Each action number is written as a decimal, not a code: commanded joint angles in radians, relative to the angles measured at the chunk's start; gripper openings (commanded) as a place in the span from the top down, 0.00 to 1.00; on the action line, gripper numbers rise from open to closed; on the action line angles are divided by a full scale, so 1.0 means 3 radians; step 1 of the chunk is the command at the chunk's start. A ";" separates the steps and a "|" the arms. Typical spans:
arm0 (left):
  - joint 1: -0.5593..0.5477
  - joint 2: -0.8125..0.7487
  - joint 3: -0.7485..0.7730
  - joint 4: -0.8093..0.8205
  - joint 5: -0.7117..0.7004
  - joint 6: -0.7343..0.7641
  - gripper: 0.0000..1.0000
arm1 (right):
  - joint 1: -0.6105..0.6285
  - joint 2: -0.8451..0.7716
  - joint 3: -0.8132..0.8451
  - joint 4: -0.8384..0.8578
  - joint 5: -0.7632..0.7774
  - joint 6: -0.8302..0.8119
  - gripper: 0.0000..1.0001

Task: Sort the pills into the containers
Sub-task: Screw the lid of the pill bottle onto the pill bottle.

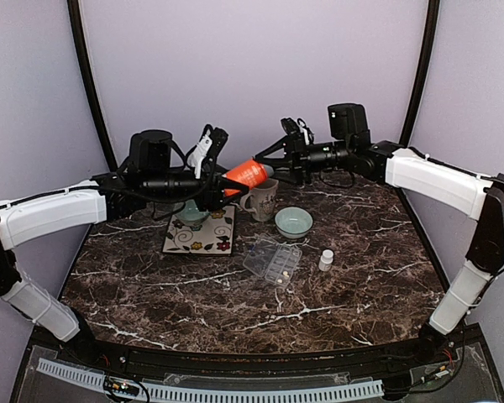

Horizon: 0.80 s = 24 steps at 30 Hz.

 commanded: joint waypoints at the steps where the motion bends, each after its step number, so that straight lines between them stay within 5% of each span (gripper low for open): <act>1: -0.0493 0.0009 0.0234 0.0299 -0.0448 0.0617 1.00 | 0.0352 0.0199 -0.0026 0.0126 -0.0214 0.0100 1.00; 15: -0.1072 0.0121 0.0009 0.1038 -0.2325 0.1378 1.00 | 0.0351 0.0233 0.0027 -0.0262 0.0007 -0.0098 1.00; 24: -0.1574 0.0725 -0.0089 0.2698 -0.3822 0.2916 1.00 | 0.0345 0.0254 0.0022 -0.0338 0.0086 -0.0114 1.00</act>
